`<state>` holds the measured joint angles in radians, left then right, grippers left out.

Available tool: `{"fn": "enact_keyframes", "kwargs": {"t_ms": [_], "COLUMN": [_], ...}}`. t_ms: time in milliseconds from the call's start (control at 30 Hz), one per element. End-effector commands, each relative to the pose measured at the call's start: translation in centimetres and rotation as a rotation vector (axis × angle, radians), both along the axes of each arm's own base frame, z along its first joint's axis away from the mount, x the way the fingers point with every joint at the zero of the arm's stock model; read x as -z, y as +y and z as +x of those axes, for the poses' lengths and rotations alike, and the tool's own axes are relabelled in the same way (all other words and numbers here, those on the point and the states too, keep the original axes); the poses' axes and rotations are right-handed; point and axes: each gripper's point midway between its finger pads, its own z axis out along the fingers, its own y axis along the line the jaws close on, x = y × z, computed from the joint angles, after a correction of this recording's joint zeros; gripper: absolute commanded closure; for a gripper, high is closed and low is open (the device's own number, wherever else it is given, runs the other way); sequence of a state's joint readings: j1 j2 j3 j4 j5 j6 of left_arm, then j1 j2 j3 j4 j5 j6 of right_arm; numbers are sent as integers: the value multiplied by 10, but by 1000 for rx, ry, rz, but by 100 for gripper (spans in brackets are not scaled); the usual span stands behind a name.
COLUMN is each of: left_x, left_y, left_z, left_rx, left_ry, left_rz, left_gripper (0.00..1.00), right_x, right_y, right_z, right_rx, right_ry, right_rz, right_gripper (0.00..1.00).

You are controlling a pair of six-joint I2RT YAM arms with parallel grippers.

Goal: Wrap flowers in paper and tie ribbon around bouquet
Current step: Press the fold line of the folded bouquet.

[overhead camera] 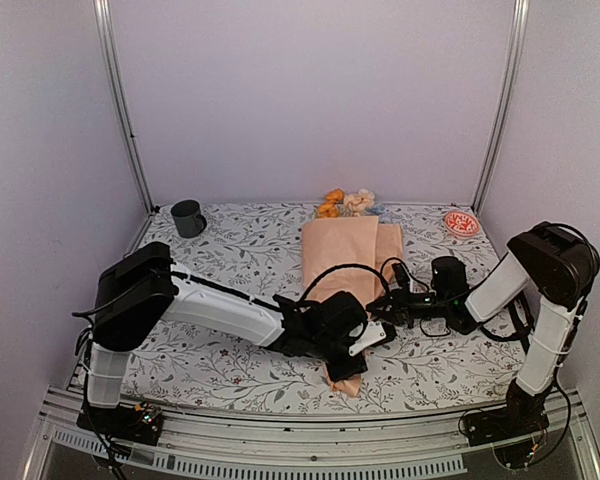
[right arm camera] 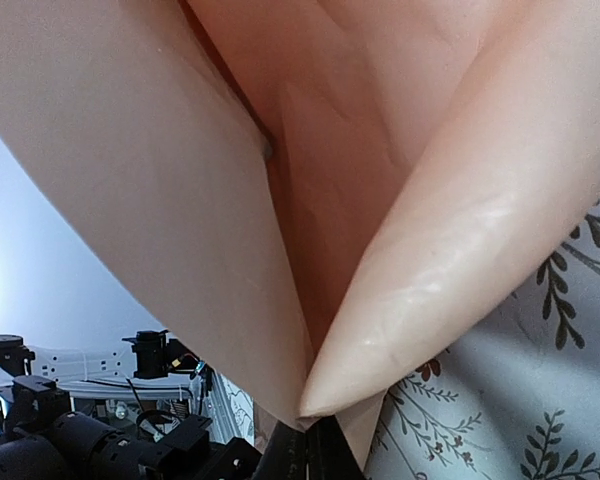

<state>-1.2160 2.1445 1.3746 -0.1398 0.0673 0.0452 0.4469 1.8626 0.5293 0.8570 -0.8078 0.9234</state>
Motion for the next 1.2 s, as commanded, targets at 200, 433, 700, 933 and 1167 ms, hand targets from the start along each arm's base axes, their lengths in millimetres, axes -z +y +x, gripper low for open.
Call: {"fn": "enact_keyframes", "kwargs": {"t_ms": [200, 433, 700, 933, 1167], "left_x": [-105, -167, -68, -28, 12], "left_y": [-8, 19, 69, 52, 53], "left_z": [-5, -21, 71, 90, 66], "left_rx": [81, 132, -260, -276, -191], "left_ry": [-40, -66, -123, -164, -119], "left_rz": [-263, -445, -77, 14, 107], "left_gripper": [45, 38, 57, 50, 50], "right_x": [8, 14, 11, 9, 1], "right_y": [-4, -5, -3, -2, -7], "right_z": [15, 16, 14, 13, 16], "right_rx": [7, -13, -37, -44, -21], "right_ry": [-27, -35, -37, -38, -52], "right_rz": [-89, -112, -108, -120, -180], "right_gripper": [99, 99, 99, 99, 95]}}
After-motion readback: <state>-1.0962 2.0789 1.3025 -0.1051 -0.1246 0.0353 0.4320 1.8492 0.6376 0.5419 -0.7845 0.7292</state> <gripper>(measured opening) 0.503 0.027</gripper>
